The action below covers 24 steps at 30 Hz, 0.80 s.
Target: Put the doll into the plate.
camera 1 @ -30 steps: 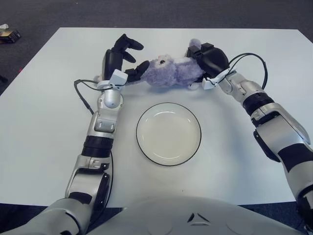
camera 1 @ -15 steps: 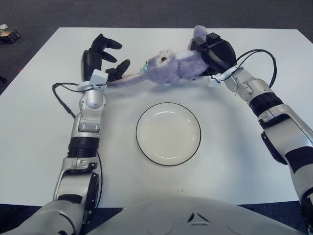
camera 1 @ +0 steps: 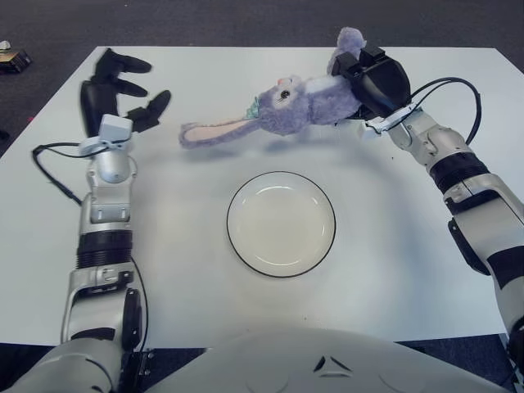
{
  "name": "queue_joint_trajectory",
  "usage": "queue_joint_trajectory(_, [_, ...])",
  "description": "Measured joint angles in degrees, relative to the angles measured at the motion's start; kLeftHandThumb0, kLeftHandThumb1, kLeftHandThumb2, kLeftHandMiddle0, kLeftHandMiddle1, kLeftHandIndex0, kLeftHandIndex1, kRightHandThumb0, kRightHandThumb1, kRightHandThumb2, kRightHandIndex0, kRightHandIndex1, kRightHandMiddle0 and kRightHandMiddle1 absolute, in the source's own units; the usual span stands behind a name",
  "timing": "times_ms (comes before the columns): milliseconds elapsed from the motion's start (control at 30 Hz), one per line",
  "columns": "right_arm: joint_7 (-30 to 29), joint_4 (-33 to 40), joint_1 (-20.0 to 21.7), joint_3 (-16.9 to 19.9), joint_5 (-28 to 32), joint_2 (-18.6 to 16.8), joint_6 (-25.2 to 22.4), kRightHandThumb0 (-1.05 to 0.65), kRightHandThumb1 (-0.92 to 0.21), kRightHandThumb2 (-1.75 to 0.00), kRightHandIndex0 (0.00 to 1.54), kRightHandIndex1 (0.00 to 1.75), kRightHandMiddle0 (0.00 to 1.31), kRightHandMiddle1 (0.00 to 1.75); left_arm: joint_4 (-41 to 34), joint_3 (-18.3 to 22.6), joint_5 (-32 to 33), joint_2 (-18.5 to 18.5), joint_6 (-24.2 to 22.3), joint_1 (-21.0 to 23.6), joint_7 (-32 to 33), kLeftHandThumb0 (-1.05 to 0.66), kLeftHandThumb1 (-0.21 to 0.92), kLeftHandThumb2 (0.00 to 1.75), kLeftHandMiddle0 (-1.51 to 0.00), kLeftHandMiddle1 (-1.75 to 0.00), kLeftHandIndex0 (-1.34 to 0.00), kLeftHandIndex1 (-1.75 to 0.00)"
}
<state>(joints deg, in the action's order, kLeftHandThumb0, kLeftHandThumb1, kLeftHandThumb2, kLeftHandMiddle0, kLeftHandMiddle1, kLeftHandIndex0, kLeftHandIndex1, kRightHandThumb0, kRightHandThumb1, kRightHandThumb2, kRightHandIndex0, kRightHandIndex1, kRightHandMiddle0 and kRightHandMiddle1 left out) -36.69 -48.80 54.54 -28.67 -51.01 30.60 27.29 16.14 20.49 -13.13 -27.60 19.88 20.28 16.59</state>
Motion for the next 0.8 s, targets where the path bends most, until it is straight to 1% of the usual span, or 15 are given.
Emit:
queue_joint_trajectory(100, [-0.08, 1.14, -0.18, 0.93, 0.21, 0.0, -0.33, 0.42, -0.49, -1.09, 0.47, 1.75, 0.54, 1.75, 0.82, 0.9, 0.23, -0.43, 0.05, 0.03, 1.08, -0.01, 0.89, 0.17, -0.75, -1.19, -0.51, -1.21])
queue_joint_trajectory(233, [-0.56, 2.69, -0.75, 2.04, 0.36, -0.02, -0.85, 0.42, -0.49, -1.09, 0.47, 1.75, 0.54, 1.75, 1.96, 1.58, 0.15, -0.61, -1.23, 0.48, 2.92, -0.01, 0.9, 0.15, -0.74, -1.2, -0.5, -1.22])
queue_joint_trajectory(333, [-1.36, 4.06, -1.42, 2.51, 0.31, 0.02, -1.49, 0.42, -0.49, -1.09, 0.47, 1.75, 0.54, 1.75, 5.5, 2.0, 0.61, -1.6, -1.4, 1.68, 3.18, -0.01, 0.9, 0.14, -0.74, -1.21, -0.5, -1.22])
queue_joint_trajectory(400, [-1.89, 5.53, -2.13, 2.89, 0.25, 0.12, -1.8, 0.42, -0.49, -1.09, 0.47, 1.75, 0.54, 1.75, 9.12, 2.31, 1.37, -2.74, -1.74, 2.98, 3.18, -0.01, 0.91, 0.14, -0.74, -1.21, -0.5, -1.21])
queue_joint_trajectory(533, [-1.91, 8.54, -3.51, 3.85, 0.26, 0.71, -1.92, 0.42, -0.49, -1.09, 0.47, 1.75, 0.54, 1.75, 14.87, 2.85, 2.89, -4.44, -3.52, 5.15, 3.07, -0.01, 0.91, 0.14, -0.74, -1.21, -0.5, -1.21])
queue_joint_trajectory(667, [-1.39, 11.42, -4.86, 4.79, 0.28, 1.63, -2.37, 0.42, -0.49, -1.09, 0.47, 1.75, 0.54, 1.75, 17.71, 3.02, 4.87, -4.67, -5.59, 6.46, 2.36, -0.01, 0.91, 0.14, -0.74, -1.21, -0.5, -1.21])
queue_joint_trajectory(800, [-0.63, 15.25, -6.8, 6.21, 0.48, 2.32, -2.76, 0.42, -0.49, -1.1, 0.47, 1.75, 0.55, 1.75, 19.07, 2.4, 6.01, -4.67, -6.44, 6.84, 1.31, -0.01, 0.91, 0.13, -0.74, -1.2, -0.5, -1.21])
